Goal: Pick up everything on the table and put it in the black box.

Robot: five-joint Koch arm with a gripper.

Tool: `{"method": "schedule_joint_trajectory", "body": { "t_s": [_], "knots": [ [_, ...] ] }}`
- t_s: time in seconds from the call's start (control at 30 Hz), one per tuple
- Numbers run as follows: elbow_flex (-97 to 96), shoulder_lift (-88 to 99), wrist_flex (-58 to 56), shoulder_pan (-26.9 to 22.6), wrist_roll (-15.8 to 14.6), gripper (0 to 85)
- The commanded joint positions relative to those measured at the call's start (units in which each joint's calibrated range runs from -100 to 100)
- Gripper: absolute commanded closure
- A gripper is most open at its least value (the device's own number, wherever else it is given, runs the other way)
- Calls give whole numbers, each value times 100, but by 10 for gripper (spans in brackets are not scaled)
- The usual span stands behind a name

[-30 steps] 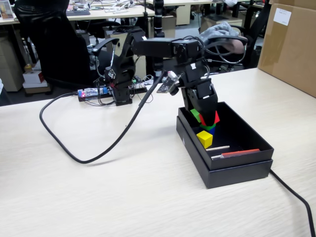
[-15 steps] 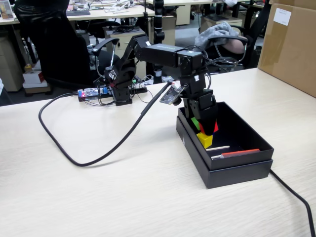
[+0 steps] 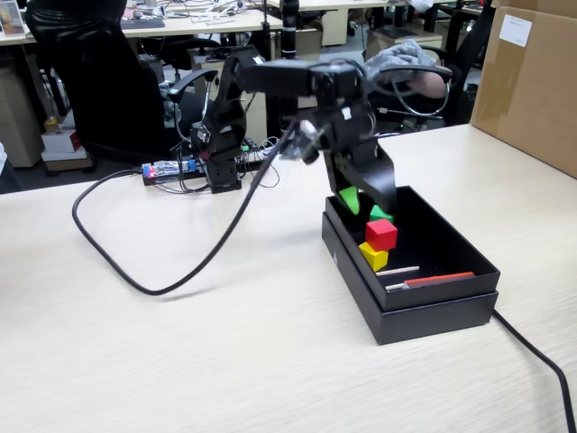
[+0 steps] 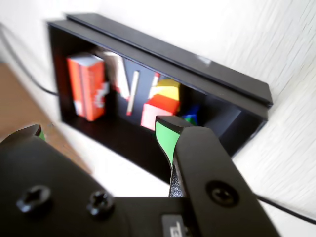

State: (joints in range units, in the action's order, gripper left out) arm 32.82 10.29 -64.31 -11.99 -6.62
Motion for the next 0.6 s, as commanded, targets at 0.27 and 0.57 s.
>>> {"method": "schedule_joint_trajectory", "body": {
  "t_s": [0.27, 0.57],
  "knots": [
    [-1931, 3543, 215, 747, 210, 354],
    [-5648, 6045, 2020, 1060, 239, 348]
  ]
}}
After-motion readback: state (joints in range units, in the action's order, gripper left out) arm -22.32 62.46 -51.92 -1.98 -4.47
